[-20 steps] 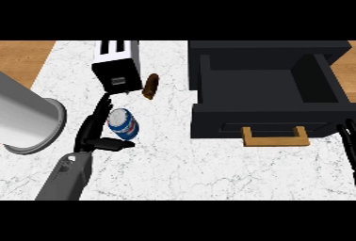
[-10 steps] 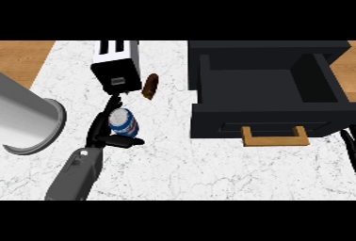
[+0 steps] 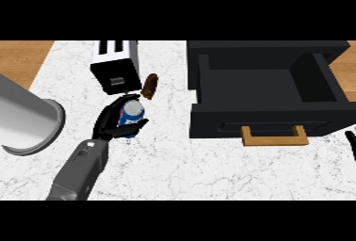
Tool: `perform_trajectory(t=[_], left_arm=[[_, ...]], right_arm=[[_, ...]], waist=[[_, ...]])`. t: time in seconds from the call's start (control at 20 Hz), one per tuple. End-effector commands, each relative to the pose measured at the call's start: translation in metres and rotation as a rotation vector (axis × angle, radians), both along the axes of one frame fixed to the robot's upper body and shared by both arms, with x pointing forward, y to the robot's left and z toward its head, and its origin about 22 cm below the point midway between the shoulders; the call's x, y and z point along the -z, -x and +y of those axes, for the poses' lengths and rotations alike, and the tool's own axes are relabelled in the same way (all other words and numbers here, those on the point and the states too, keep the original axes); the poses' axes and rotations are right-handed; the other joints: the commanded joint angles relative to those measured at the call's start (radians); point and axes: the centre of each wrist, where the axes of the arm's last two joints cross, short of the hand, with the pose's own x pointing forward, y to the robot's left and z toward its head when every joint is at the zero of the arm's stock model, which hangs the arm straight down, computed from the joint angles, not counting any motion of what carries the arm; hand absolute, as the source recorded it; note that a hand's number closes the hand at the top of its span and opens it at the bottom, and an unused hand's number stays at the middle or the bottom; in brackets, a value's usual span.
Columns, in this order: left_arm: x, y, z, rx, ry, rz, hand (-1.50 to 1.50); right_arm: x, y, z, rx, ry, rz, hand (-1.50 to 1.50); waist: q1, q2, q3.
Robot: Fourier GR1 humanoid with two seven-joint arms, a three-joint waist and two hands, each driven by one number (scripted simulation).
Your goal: Pick up the can, place it into the drawer and close the drawer
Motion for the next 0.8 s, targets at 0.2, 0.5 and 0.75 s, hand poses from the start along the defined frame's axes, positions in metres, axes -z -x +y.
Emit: perform_trajectory(t=[0.2,0.5,0.75], left_arm=[[-0.003,0.001,-0.016,0.061,0.101,-0.012,1.50],[-0.019,-0.006,-0.017,-0.037,0.104,-0.057,1.50],[-0.015,0.018,0.048,-0.284,0.107,-0.080,1.50]], right_arm=[[-0.012,0.005,-0.006,0.001,0.003,-0.010,-1.50],[0.003,-0.001,-0.011,0.023,-0.011,-0.010,-1.50],[-0.001,0.001,0.000,0.036,-0.002,0.004,-1.50]], waist=[[0.007,-0.003,0.000],[0.013,-0.004,0.001],[0.025,-0.007,0.001]])
